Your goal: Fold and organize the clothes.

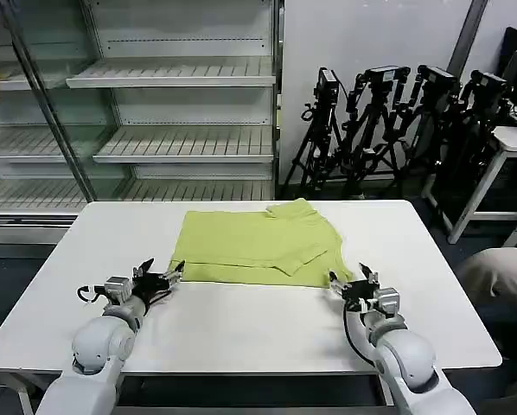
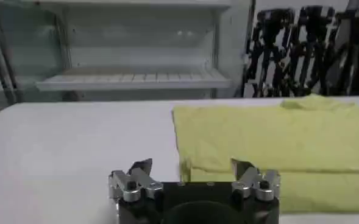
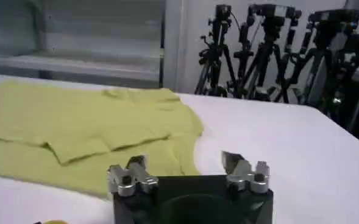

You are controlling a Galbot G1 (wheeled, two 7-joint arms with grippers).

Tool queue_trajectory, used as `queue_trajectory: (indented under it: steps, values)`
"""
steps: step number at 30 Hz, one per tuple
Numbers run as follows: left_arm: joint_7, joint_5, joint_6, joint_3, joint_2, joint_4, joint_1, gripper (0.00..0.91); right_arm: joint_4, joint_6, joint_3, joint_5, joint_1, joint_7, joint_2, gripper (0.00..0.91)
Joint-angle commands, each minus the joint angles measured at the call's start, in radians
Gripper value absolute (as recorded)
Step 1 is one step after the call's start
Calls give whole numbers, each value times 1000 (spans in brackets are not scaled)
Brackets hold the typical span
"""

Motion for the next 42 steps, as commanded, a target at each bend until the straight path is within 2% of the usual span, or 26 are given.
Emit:
queue_trajectory:
  steps: [1,2,17,28,37,42]
  values:
    - [13,43,40,-19,1,-25,39,333,58,-30,24,7,-64,10,-17,10]
    - [13,46,41,-19,2,-13,38,20,51,-31,24,8,-62,6,-17,0]
    - [50,43,40,-18,-1,25,32,20,-29,-47,8,60,-19,-11,-7,0]
    - [85,48,39,-22,-2,7,45,10,4,-39,10,50,-22,-19,-9,0]
    - [77,54,38,-48,-21,-122,161,10,182,-46,68,59,-165,-17,-37,0]
    - [80,59,37,-60,-27,-147,199,10,210,-31,90,53,-227,-25,-53,0]
